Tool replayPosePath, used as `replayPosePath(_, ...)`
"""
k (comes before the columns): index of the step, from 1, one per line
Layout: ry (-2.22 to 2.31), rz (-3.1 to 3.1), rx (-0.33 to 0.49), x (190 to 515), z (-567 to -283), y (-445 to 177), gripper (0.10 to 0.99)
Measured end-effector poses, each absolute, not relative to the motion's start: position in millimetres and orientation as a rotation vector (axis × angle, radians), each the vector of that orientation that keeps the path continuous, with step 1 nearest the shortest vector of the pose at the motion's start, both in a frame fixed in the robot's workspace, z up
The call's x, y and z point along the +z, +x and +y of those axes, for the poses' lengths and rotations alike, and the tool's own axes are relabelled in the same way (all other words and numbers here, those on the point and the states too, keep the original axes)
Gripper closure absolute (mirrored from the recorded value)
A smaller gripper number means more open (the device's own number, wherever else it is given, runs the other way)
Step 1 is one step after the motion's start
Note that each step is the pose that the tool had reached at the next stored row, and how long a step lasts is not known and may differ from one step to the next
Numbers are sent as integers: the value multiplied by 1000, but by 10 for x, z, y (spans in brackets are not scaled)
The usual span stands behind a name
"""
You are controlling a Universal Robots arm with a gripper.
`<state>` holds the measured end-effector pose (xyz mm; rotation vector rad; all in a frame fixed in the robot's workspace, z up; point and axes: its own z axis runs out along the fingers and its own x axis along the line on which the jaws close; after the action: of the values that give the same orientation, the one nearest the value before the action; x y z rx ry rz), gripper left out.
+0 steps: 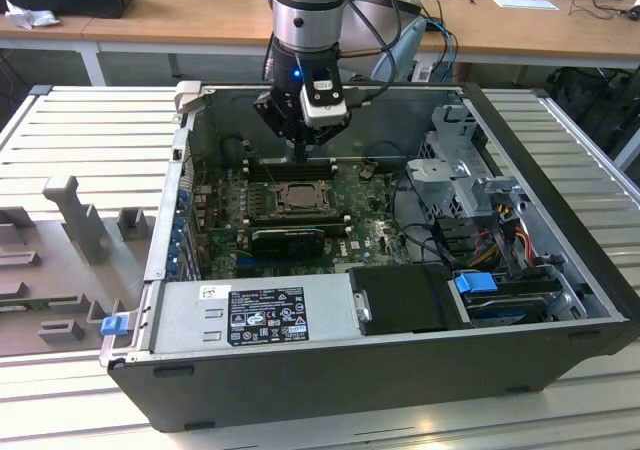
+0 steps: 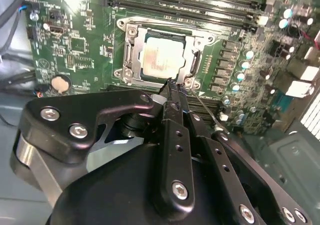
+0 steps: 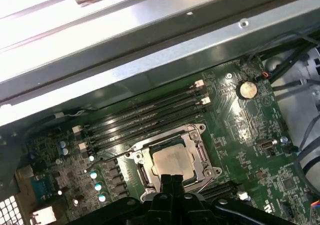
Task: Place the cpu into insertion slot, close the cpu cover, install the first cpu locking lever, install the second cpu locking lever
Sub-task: 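Install the first cpu locking lever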
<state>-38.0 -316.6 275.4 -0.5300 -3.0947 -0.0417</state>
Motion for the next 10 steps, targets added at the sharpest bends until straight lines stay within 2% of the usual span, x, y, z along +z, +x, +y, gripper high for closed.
replayPosePath(10,-363,-3117,-42,2754,-3166,-380,980)
